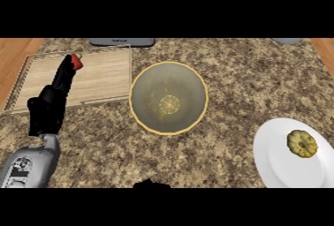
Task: Pick the pear from the plate and place it in the bowl
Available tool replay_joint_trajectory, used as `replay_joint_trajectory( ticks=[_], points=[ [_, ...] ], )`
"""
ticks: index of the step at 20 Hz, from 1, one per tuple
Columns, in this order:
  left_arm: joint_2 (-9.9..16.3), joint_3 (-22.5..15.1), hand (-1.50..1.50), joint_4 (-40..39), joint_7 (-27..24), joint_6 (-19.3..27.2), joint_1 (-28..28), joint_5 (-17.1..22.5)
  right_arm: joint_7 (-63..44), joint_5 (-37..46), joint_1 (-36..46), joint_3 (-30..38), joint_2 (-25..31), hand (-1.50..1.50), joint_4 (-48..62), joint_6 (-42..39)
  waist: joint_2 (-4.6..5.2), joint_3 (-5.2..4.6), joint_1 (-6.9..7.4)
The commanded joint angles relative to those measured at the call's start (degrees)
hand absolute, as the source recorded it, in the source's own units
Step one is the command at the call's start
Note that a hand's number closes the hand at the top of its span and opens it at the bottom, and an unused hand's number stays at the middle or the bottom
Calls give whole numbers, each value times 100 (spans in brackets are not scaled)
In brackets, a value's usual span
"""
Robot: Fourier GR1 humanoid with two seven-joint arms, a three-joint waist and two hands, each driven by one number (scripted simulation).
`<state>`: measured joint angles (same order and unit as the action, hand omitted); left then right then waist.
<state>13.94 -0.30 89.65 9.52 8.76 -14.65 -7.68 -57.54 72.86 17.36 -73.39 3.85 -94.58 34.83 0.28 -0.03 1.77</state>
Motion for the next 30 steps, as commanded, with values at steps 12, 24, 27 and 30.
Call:
replay_joint_trajectory(
  ticks=[12,24,27,30],
  points=[
    [120,154,0,85,-6,-174,105,104,167,-1148,2580,3214,-379,150,2499,133,11,0,-10],
    [-23,112,0,0,196,-159,-393,27,2674,-3581,3293,4581,-382,-150,5292,909,106,13,118],
    [-225,-127,0,116,-304,-35,291,-150,3760,-4305,3239,4943,-383,-150,5472,899,117,16,216],
    [-62,7,0,365,189,-149,-38,-41,4821,-4898,3225,5300,-384,-150,5607,633,105,23,197]
  ],
)
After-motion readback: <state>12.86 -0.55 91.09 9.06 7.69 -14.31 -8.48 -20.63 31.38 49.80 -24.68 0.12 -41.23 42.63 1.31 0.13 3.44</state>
